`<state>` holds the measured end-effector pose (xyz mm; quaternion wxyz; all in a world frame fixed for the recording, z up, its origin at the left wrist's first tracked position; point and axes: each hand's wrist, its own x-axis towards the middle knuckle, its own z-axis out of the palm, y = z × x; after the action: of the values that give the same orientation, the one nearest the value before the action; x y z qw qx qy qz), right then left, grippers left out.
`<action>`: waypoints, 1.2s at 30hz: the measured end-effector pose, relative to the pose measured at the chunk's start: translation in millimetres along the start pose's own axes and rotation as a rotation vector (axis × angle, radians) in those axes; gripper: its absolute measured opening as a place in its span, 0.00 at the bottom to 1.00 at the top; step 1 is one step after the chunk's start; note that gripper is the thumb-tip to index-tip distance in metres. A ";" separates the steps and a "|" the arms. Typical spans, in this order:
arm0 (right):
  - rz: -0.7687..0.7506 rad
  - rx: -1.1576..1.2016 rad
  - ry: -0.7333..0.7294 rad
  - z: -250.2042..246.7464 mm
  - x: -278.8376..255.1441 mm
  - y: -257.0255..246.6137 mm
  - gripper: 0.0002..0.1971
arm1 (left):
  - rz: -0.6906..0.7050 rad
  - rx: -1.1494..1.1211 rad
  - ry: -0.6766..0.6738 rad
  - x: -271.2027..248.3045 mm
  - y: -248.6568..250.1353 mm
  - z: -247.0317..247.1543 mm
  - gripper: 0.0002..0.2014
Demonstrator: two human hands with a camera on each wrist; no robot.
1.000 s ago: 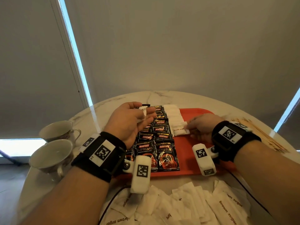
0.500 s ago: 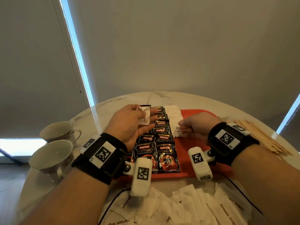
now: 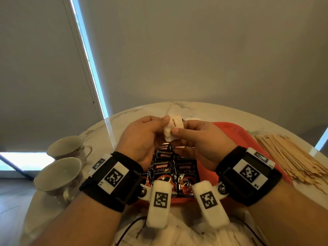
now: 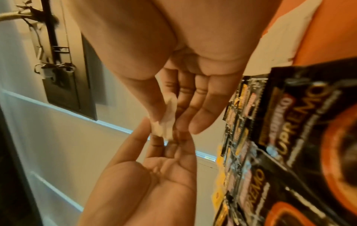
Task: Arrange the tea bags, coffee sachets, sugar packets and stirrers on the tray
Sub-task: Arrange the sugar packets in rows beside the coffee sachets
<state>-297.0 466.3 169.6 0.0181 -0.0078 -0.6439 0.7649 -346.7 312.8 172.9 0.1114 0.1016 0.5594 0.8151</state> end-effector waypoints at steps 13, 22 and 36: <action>-0.076 0.076 0.222 -11.4 2.0 -1.4 0.06 | 0.205 0.476 -0.077 -11.0 3.3 2.0 0.14; -0.123 -0.066 0.325 -18.6 0.9 -3.9 0.08 | 0.192 0.458 -0.040 -7.8 -1.2 1.9 0.19; 0.012 -0.030 0.201 -16.8 -3.2 -9.8 0.05 | 0.213 0.414 -0.014 -0.8 -4.4 -2.9 0.20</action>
<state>-293.0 484.4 176.3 0.0780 -0.0889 -0.6503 0.7504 -346.5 311.6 167.8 0.0054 0.1866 0.7000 0.6893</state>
